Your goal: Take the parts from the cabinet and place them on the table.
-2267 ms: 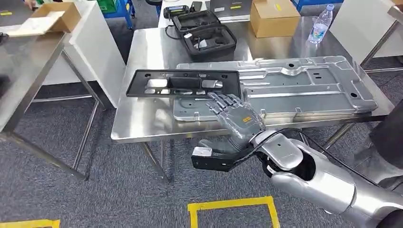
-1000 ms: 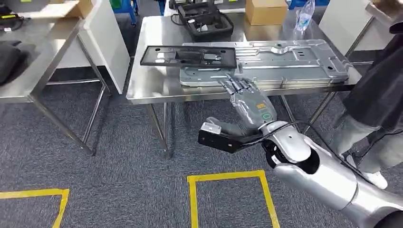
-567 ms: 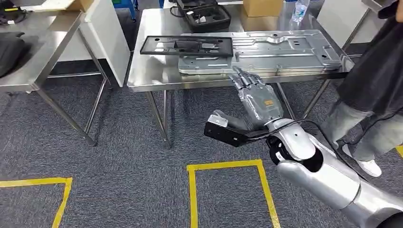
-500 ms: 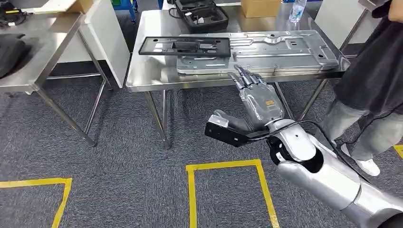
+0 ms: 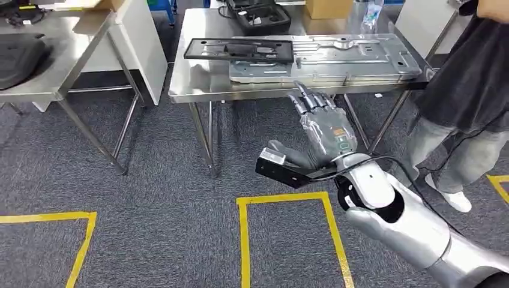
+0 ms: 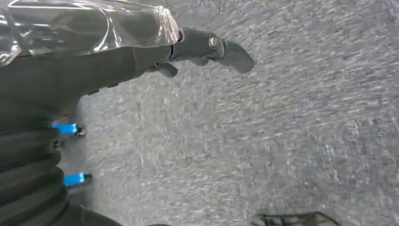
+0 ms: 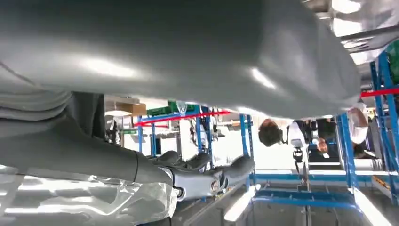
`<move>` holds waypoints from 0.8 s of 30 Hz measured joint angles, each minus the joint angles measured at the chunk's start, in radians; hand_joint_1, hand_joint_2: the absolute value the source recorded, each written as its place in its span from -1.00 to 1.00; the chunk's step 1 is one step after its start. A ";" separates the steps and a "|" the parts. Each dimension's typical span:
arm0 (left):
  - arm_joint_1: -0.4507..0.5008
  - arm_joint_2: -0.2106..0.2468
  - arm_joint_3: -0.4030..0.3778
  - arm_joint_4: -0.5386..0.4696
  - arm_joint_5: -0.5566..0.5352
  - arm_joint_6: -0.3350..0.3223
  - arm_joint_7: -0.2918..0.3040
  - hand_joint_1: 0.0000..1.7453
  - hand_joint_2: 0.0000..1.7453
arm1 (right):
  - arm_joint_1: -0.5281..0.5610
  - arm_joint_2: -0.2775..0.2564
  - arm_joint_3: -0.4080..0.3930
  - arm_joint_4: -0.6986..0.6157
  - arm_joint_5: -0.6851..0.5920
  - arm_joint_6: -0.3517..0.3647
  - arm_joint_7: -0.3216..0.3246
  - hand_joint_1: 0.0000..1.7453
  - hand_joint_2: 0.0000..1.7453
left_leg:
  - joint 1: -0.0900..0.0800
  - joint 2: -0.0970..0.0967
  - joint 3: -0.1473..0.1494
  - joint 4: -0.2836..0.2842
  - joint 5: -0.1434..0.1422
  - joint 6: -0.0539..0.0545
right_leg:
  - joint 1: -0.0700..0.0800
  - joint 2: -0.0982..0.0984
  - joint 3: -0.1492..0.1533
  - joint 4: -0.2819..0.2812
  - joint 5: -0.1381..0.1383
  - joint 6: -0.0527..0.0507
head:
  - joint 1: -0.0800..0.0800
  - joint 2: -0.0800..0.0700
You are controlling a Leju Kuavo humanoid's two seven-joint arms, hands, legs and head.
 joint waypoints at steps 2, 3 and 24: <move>-0.002 0.000 0.000 0.000 0.000 0.000 0.000 -1.00 1.00 | 0.002 0.000 -0.001 0.000 0.003 0.009 0.001 -1.00 -1.00 | -0.004 0.001 -0.029 0.001 0.021 0.013 | 0.000 0.000 -0.045 0.137 -0.127 0.001 | 0.003 0.000; -0.002 -0.001 0.000 0.000 0.001 -0.001 0.000 -1.00 1.00 | 0.005 0.000 -0.002 0.000 0.004 0.010 0.001 -1.00 -1.00 | -0.006 0.001 -0.042 0.001 0.032 0.015 | 0.000 0.000 -0.068 0.220 -0.175 0.001 | 0.003 0.000; 0.004 -0.006 -0.001 0.003 0.012 -0.001 -0.002 -1.00 1.00 | 0.022 0.014 -0.012 -0.001 0.024 0.009 -0.010 -1.00 -1.00 | 0.008 -0.003 -0.048 0.120 -0.002 -0.049 | 0.008 -0.002 0.042 -0.034 -0.002 -0.042 | 0.000 0.000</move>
